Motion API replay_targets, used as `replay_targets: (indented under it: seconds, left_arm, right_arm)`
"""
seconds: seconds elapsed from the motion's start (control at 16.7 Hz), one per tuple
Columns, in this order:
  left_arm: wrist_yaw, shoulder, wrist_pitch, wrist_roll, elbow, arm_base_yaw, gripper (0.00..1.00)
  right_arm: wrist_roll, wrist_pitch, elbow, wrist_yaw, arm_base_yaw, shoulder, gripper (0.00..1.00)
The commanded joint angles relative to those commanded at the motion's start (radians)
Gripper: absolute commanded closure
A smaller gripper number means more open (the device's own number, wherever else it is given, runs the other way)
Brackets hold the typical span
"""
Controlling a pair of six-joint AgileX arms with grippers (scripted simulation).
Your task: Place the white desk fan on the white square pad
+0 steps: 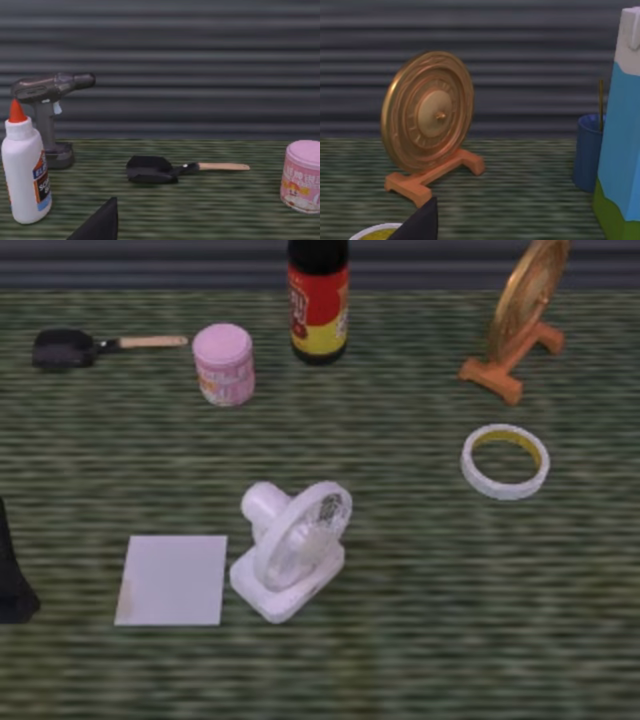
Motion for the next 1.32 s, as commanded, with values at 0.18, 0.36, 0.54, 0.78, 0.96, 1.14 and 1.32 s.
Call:
replay_targets:
  seconds: [0.18,0.36,0.54,0.78,0.96,1.14,1.32]
  left_arm:
    - [0.000,0.010,-0.010,0.001,0.010,-0.005,0.00]
    - [0.002,0.104,-0.094,0.007,0.101,-0.047,0.00]
    - [0.002,0.292,-0.242,0.015,0.281,-0.117,0.00]
    - [0.000,0.658,-0.497,0.028,0.622,-0.241,0.00]
    - [0.000,0.978,-0.712,0.038,0.917,-0.346,0.00]
    - [0.000,1.301,-0.922,0.048,1.206,-0.450,0.00]
    - [0.001,1.591,-1.112,0.057,1.470,-0.543,0.00]
  right_arm:
    - [0.000,0.000,0.000,0.000,0.000,0.000,0.00]
    - [0.000,0.000,0.000,0.000,0.000,0.000,0.00]
    - [0.000,0.000,0.000,0.000,0.000,0.000,0.00]
    - [0.000,0.000,0.000,0.000,0.000,0.000,0.00]
    - [0.000,0.000,0.000,0.000,0.000,0.000,0.00]
    - [0.000,0.000,0.000,0.000,0.000,0.000,0.00]
    - [0.000,0.000,0.000,0.000,0.000,0.000,0.00]
